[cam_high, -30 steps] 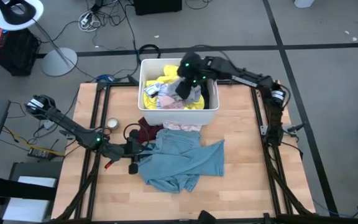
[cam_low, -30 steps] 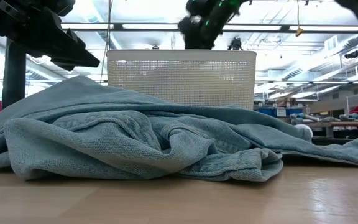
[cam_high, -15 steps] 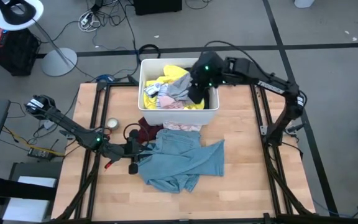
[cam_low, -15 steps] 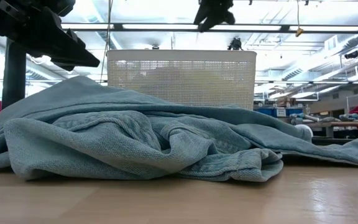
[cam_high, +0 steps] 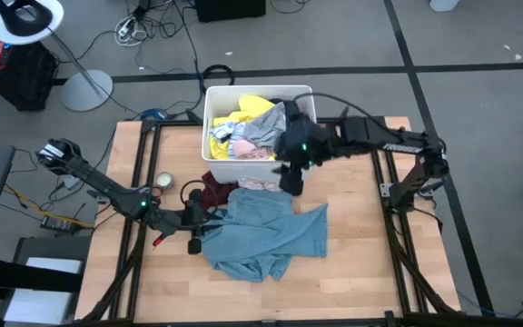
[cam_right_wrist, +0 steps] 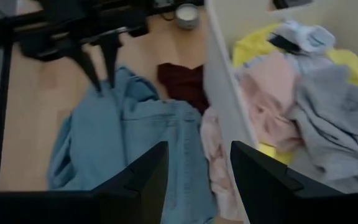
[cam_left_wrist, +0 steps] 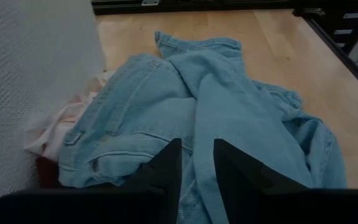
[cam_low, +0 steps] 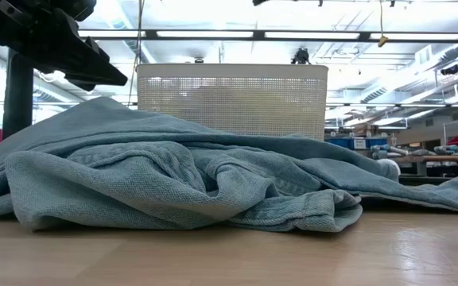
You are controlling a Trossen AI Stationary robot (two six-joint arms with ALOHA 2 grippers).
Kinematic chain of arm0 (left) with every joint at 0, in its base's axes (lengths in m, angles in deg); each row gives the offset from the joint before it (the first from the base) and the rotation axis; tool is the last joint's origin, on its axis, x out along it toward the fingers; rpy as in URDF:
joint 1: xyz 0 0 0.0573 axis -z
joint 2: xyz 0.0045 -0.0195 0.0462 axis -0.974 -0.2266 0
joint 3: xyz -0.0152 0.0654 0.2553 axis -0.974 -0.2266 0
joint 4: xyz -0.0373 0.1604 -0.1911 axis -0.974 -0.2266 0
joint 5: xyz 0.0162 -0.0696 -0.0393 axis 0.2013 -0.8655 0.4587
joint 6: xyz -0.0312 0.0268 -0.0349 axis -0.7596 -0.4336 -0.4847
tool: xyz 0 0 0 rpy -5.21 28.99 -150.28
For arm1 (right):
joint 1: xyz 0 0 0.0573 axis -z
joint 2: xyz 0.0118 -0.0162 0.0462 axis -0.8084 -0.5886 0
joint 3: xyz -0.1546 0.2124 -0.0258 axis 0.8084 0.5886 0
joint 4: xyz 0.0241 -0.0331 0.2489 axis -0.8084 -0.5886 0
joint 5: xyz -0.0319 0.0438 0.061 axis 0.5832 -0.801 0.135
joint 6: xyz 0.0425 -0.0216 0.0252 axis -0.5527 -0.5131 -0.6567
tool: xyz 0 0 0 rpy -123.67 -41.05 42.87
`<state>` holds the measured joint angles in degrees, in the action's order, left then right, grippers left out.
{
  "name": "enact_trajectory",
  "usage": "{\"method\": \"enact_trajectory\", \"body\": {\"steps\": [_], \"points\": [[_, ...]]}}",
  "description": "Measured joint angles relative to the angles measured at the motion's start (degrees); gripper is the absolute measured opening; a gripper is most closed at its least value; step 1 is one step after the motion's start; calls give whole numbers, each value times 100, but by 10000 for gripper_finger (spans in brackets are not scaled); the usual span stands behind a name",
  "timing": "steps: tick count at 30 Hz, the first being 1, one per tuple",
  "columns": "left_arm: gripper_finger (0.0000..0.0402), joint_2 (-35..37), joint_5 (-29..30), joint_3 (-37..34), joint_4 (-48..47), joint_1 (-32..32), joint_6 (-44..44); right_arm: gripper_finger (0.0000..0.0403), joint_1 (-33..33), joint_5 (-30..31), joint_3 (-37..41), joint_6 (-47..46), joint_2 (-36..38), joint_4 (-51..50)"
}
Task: Sort clothes
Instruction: Put the blue jeans into the white laundry bin
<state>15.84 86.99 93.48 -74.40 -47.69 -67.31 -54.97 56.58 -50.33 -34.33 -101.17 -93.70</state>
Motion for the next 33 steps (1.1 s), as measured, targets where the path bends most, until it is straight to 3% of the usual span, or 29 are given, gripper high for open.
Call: {"method": "enact_trajectory", "body": {"steps": [10, 25, 29, 33], "points": [[99, 0, -180, 0, 0, 2, 2, 177, -946, 186, 856, 97, 0, 661], [99, 0, -372, 0, -2, 4, -130, 178, -1212, 110, 3631, 301, -26, 4442], [99, 0, -372, 0, 3, 4, -131, 178, -1236, 94, 3640, 99, -415, 4582], [99, 0, -370, 0, 17, 4, -131, 178, -1292, 68, 3101, 91, -1129, 4229]]}}
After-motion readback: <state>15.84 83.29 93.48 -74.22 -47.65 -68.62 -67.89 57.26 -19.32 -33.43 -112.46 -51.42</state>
